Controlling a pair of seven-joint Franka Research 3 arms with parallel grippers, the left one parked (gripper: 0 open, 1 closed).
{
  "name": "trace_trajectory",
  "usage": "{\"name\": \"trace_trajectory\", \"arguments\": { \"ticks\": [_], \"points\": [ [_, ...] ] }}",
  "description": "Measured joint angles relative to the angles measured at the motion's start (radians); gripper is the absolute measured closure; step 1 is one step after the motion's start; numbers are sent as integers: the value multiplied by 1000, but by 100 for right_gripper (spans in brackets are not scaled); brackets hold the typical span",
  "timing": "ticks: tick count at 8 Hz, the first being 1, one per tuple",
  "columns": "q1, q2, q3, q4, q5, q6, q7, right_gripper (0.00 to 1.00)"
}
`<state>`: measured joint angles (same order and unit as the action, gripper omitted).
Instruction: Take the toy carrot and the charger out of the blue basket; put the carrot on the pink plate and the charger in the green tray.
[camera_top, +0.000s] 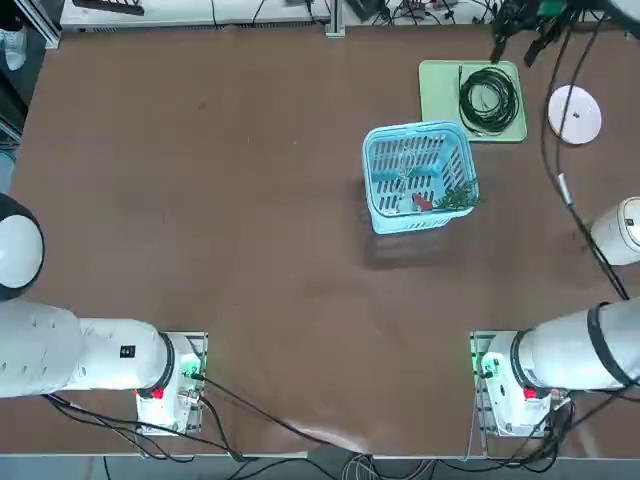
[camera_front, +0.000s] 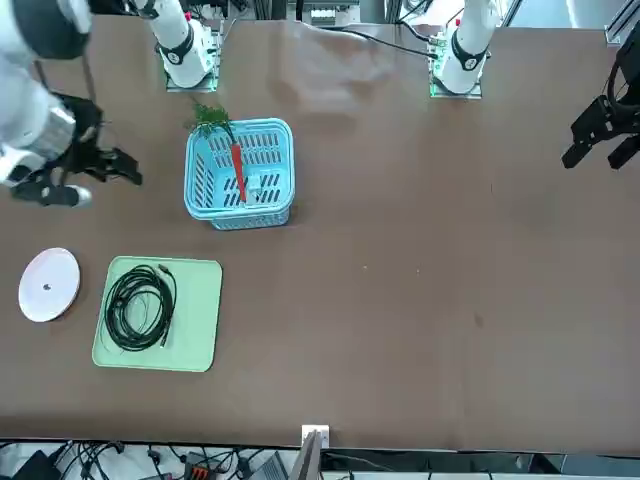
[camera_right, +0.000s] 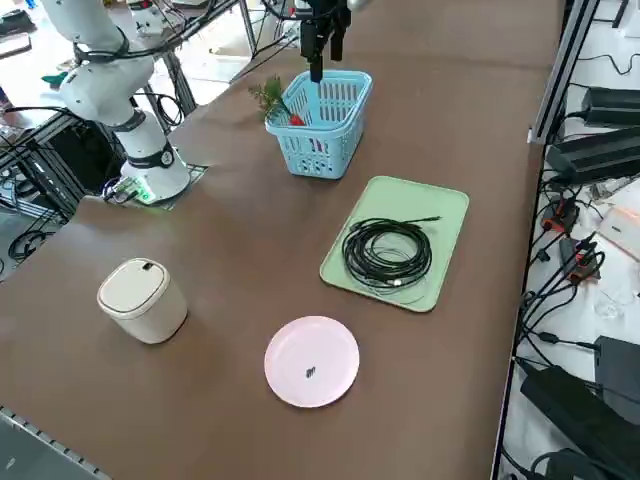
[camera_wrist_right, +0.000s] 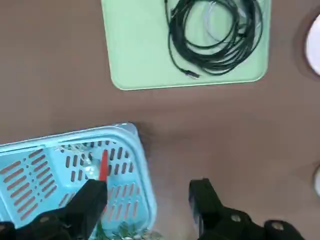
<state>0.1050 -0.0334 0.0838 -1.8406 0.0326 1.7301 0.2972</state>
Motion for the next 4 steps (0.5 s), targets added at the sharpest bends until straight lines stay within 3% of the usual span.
{"name": "trace_trajectory", "arguments": {
  "ticks": [2, 4],
  "points": [
    [117, -159, 6, -295, 0, 190, 129, 0],
    [217, -227, 8, -443, 0, 285, 245, 0]
  ]
}}
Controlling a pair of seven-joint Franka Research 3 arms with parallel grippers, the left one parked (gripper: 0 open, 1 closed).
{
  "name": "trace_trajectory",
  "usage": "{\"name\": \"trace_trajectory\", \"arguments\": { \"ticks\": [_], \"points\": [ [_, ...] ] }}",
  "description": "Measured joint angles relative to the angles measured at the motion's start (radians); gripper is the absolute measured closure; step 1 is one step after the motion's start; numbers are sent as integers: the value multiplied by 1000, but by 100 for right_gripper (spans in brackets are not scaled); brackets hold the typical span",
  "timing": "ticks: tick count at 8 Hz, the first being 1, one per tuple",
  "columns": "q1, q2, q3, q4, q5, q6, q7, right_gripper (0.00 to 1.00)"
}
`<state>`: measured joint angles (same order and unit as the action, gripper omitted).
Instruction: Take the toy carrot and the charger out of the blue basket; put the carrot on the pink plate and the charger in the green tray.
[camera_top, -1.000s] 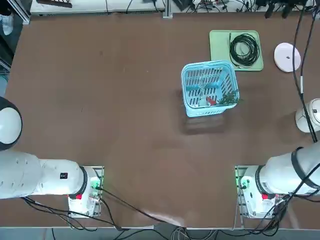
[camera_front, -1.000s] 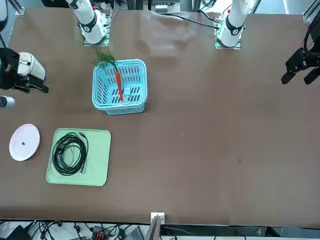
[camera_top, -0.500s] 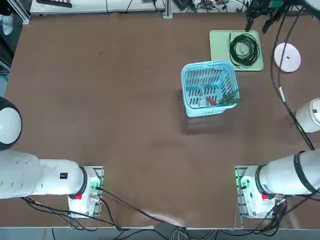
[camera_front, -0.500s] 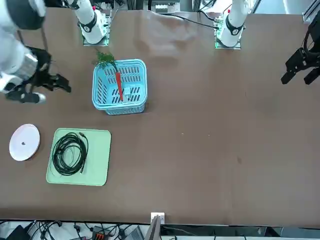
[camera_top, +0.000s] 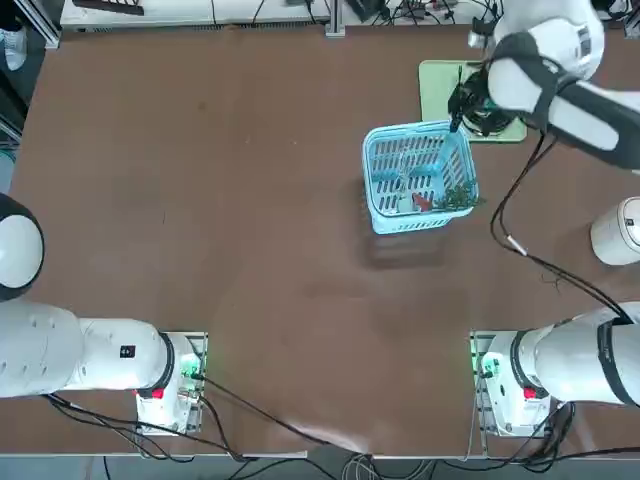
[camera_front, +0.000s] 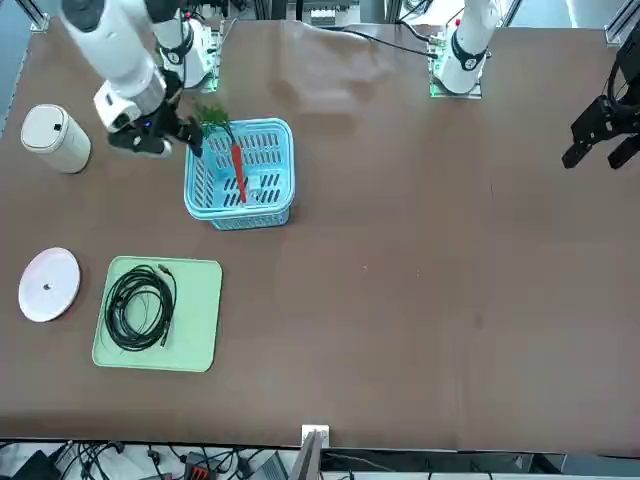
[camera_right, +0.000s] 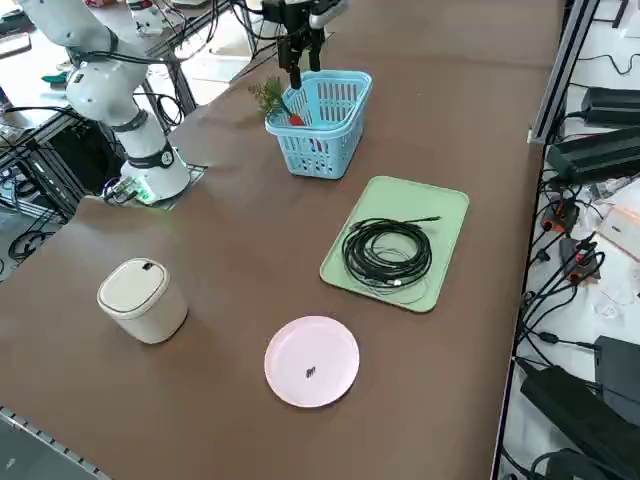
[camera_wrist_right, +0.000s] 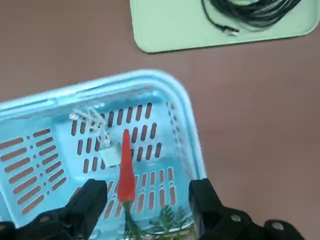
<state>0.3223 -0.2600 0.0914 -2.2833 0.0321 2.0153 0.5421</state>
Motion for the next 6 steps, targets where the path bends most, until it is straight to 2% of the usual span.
{"name": "trace_trajectory", "arguments": {
  "ticks": [4, 6],
  "points": [
    [90, 22, 0, -184, 0, 215, 63, 0],
    [127, 44, 0, -203, 0, 235, 94, 0]
  ]
}}
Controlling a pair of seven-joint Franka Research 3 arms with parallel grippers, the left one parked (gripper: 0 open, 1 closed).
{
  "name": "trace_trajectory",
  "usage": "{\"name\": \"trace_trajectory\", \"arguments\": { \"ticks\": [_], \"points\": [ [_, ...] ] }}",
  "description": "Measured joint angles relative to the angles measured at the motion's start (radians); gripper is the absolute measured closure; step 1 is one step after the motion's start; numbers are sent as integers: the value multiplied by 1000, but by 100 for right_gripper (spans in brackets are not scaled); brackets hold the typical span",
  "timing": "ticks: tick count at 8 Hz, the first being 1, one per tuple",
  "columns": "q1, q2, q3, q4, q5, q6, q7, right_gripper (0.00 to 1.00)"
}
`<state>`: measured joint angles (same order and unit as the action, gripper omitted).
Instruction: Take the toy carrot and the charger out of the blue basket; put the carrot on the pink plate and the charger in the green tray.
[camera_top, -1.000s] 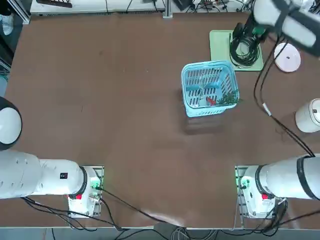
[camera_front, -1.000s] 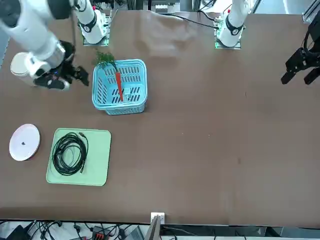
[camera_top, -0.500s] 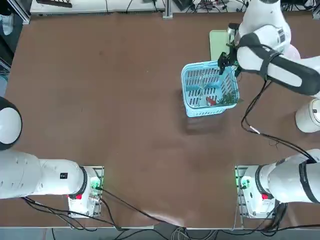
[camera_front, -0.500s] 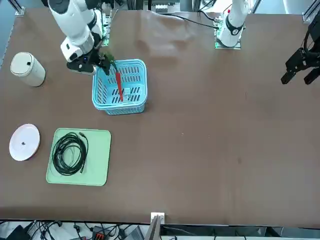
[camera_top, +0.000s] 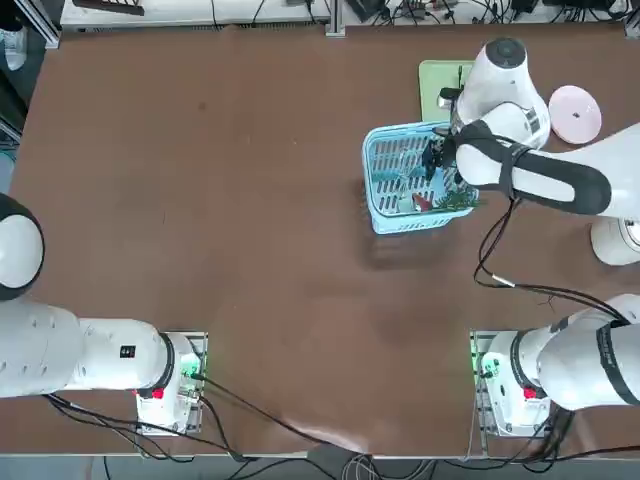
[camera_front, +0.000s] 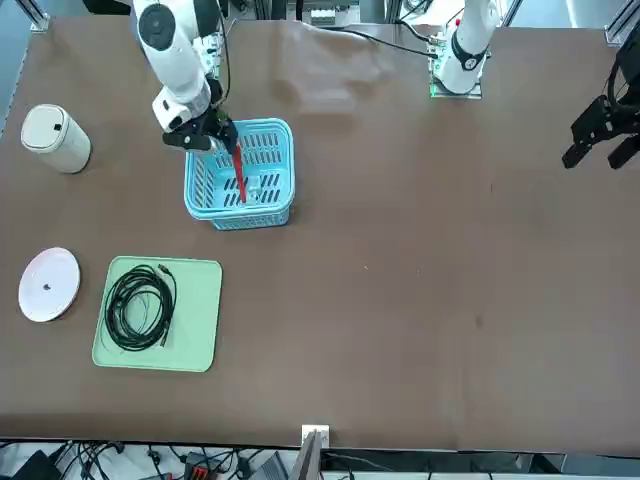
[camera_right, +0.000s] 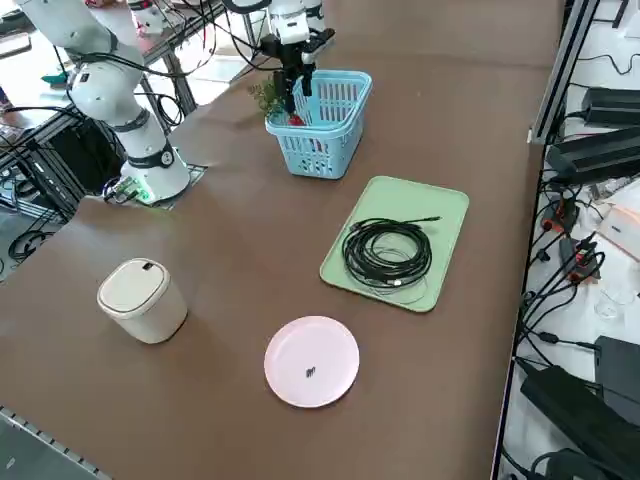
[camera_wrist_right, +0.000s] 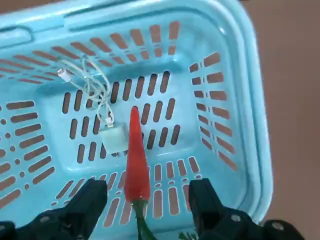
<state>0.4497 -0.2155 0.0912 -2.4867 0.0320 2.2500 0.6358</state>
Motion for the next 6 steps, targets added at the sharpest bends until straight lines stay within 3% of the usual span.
{"name": "trace_trajectory", "arguments": {
  "ticks": [6],
  "points": [
    [47, 108, 0, -1, 0, 55, 22, 0]
  ]
}}
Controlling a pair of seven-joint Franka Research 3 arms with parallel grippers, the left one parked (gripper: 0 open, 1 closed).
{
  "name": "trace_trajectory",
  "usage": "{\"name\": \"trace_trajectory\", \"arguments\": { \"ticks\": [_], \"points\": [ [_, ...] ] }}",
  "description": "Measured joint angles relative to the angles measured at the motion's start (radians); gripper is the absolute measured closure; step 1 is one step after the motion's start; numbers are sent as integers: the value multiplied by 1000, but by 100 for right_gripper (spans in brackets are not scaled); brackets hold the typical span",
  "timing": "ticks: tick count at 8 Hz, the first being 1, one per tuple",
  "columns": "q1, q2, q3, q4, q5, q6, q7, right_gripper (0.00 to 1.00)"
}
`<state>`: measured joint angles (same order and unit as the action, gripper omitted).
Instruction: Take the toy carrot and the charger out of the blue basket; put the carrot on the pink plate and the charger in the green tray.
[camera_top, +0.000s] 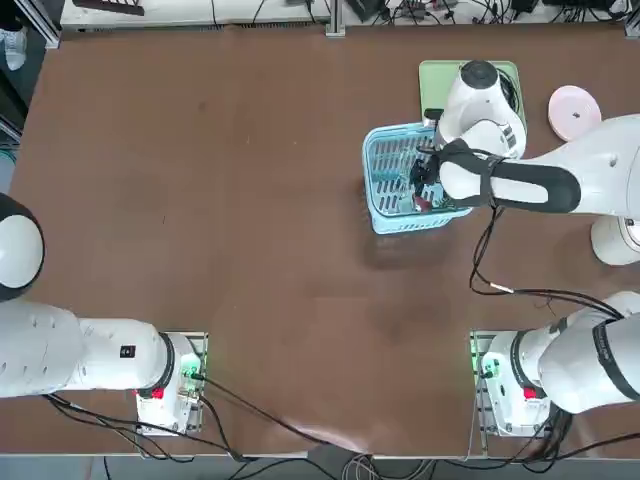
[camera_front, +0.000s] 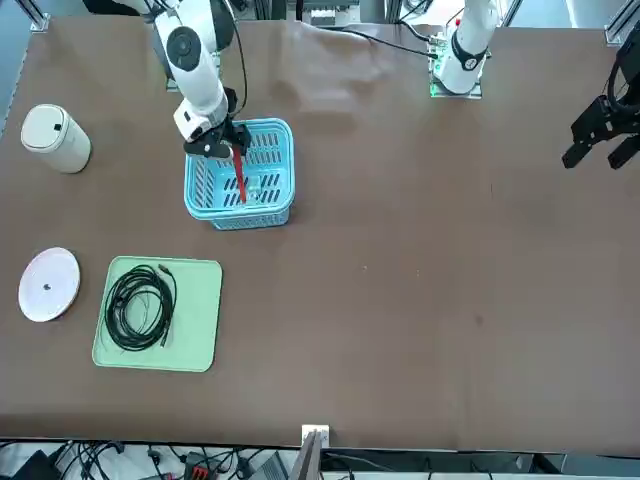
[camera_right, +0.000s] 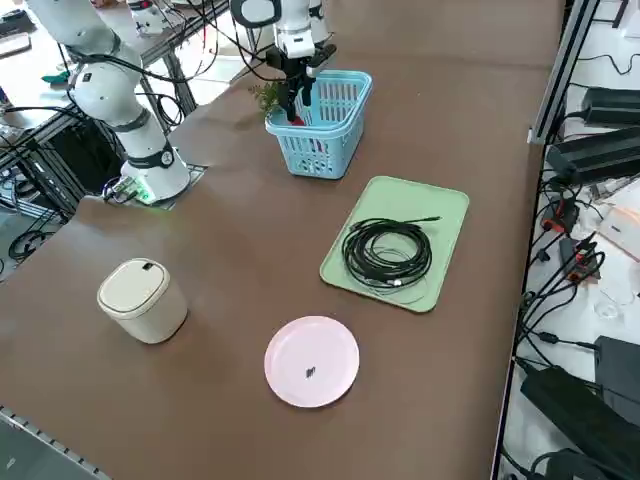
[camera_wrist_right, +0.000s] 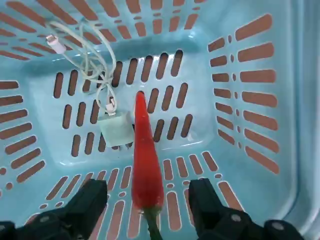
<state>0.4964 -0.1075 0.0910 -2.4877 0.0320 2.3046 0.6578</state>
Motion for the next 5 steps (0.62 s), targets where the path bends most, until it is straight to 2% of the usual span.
{"name": "trace_trajectory", "arguments": {
  "ticks": [5],
  "points": [
    [31, 36, 0, 0, 0, 1, 1, 0]
  ]
}}
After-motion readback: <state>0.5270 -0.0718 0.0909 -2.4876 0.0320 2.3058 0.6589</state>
